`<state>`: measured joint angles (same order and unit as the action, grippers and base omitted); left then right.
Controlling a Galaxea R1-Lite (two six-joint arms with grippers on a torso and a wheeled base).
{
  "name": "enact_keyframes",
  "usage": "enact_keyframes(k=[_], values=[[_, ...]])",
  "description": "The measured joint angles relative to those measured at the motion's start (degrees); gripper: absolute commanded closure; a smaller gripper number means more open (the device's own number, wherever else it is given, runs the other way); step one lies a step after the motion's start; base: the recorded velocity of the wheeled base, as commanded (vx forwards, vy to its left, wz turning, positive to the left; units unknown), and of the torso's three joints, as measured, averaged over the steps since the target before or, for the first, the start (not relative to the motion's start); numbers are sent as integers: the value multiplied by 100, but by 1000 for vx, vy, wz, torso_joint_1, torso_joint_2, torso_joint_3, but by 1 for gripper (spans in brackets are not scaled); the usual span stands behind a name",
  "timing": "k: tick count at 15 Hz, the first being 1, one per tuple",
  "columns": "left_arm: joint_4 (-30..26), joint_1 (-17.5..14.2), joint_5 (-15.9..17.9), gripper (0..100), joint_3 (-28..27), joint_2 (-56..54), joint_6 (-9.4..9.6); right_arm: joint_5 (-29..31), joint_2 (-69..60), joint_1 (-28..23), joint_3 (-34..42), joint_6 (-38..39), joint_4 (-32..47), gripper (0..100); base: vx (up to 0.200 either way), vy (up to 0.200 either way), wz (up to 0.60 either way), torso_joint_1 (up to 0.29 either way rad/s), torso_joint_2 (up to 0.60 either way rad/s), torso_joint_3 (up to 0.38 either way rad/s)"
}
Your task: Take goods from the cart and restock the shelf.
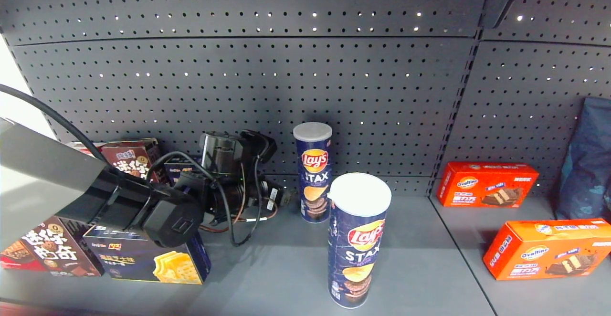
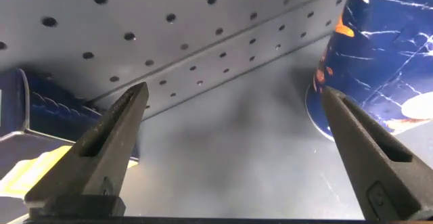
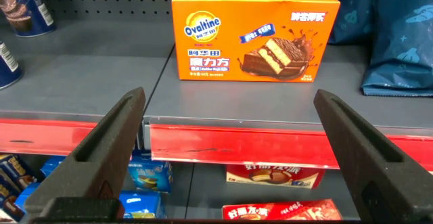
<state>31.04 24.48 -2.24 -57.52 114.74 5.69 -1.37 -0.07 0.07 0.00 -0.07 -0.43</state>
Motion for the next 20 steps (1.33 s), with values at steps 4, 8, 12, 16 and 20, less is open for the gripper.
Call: enact_keyframes(k=[4,8,12,16,20], values=[[-2,22,-5,0,-1,83,10,0,0,0,0,0,0,0,0,0,0,0,0,0],[-9,77,-7,0,-48,166,11,2,0,0,0,0,0,0,0,0,0,0,0,0],[-13,201,-10,0,-152,279,5,0,0,-2,0,0,0,0,0,0,0,0,0,0],[-20,278,-10,0,-233,371,-6,-2,0,2,0,0,0,0,0,0,0,0,0,0],[-22,366,-16,0,-328,453,-22,0,0,0,0,0,0,0,0,0,0,0,0,0]])
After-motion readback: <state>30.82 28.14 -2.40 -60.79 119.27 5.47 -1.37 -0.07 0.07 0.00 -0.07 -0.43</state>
